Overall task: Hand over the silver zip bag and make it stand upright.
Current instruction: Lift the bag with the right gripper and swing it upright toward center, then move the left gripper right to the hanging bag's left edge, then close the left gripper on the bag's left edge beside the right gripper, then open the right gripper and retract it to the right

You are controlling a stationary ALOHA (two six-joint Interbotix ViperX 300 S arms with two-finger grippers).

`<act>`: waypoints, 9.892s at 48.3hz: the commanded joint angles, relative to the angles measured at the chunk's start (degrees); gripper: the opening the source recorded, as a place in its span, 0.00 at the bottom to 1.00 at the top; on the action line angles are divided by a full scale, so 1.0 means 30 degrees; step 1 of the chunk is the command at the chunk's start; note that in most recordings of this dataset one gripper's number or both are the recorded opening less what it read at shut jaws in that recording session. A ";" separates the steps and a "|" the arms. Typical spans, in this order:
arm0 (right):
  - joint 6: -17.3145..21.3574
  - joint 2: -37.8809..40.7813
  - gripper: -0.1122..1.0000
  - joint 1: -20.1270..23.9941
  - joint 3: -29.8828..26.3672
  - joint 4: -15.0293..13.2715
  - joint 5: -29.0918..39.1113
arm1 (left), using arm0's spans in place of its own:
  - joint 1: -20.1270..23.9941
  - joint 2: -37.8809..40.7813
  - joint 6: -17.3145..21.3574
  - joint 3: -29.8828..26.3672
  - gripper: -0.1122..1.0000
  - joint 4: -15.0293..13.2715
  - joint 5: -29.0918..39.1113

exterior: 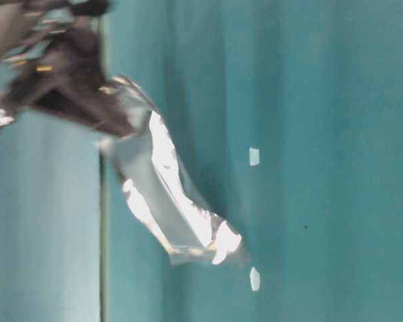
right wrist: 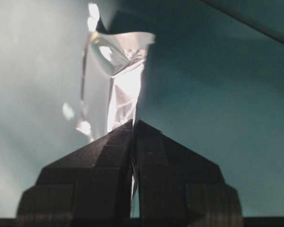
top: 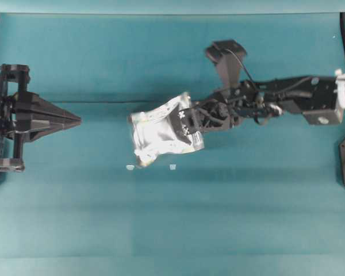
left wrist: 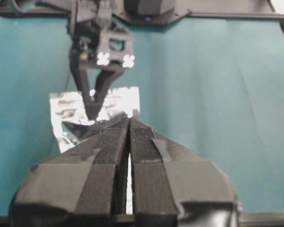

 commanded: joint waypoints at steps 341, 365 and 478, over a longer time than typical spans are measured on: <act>-1.6406 0.3809 0.11 0.3164 -0.9932 -0.2520 1.3975 | 0.0088 2.2412 -0.3281 -0.4570 0.44 0.0029 -1.3799; -1.5937 0.3486 0.11 0.3193 -0.9141 -0.2520 1.3418 | 0.0059 2.2412 -0.3252 -0.4512 0.44 0.0029 -1.3799; -1.0664 -1.3887 0.90 0.3574 0.3896 -0.4775 0.7207 | 0.0088 2.2324 -0.1699 -0.4043 0.37 0.0029 -1.3096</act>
